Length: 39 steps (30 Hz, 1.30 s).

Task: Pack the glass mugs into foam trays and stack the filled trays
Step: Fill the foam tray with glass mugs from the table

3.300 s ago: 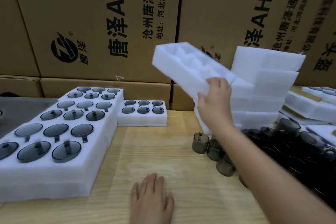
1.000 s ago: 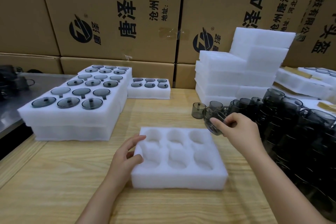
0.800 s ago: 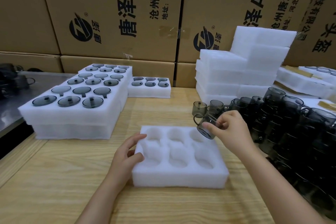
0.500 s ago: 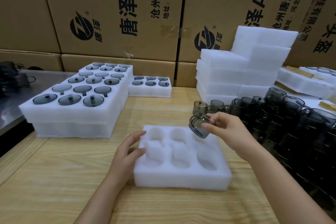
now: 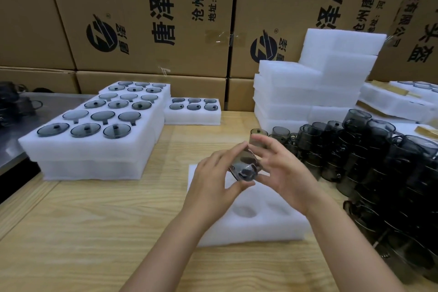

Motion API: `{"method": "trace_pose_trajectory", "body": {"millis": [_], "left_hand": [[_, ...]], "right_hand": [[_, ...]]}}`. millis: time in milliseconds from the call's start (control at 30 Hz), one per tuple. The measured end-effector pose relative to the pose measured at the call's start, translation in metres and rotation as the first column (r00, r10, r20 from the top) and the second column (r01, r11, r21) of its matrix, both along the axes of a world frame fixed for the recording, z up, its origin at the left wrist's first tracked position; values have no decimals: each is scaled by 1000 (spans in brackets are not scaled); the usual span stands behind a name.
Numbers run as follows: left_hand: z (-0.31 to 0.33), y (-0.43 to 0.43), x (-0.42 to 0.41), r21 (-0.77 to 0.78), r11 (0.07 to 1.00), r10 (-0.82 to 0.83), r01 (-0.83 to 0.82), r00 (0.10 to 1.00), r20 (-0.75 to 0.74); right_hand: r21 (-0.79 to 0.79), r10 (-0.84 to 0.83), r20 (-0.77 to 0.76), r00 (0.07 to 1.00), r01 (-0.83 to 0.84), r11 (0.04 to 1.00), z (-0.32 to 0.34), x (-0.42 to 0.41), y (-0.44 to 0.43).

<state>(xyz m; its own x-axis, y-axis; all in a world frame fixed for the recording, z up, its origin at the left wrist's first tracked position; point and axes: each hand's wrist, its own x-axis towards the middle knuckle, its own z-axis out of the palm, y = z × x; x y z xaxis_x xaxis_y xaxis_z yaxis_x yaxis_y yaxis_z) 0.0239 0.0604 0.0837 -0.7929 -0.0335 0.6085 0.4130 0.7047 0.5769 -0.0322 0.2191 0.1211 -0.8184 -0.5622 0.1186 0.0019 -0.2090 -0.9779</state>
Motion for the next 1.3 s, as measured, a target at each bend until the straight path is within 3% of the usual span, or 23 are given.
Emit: {"method": "trace_pose_trajectory", "body": {"millis": [67, 133, 233, 333, 533, 767, 867, 1067, 1200, 1300], "left_hand": [[-3, 9, -3, -33, 998, 51, -52, 998, -22], [-6, 15, -7, -50, 998, 53, -50, 997, 64], [-15, 10, -11, -227, 973, 122, -48, 938, 324], [-19, -3, -12, -406, 914, 204, 18, 844, 496], [-19, -14, -10, -446, 894, 220, 42, 826, 519], [-22, -14, -9, -447, 894, 218, 38, 834, 507], [-23, -14, -9, -439, 897, 209, 42, 837, 506], [-23, -14, -7, -402, 914, 177, 48, 846, 503], [-18, -13, -6, -413, 908, 176, 66, 835, 521], [-10, -10, -5, -412, 908, 182, 73, 818, 546]], "right_hand": [[179, -40, -72, 997, 52, 982, 5, -3, 0], [399, -52, -303, 952, 177, 900, 3, -9, -4], [409, -151, -445, 883, 350, 843, 3, -26, 5], [444, -147, -472, 869, 378, 812, 4, -47, 29], [589, 15, -527, 850, 353, 727, -15, -62, 38], [685, 272, -662, 699, 417, 597, -23, -56, 18], [699, 341, -669, 660, 404, 590, -26, -56, 18], [765, 403, -543, 736, 236, 600, -22, -62, 20], [778, 450, -526, 722, 196, 597, -27, -63, 18], [751, 382, -391, 838, 50, 659, -34, -61, 20]]}}
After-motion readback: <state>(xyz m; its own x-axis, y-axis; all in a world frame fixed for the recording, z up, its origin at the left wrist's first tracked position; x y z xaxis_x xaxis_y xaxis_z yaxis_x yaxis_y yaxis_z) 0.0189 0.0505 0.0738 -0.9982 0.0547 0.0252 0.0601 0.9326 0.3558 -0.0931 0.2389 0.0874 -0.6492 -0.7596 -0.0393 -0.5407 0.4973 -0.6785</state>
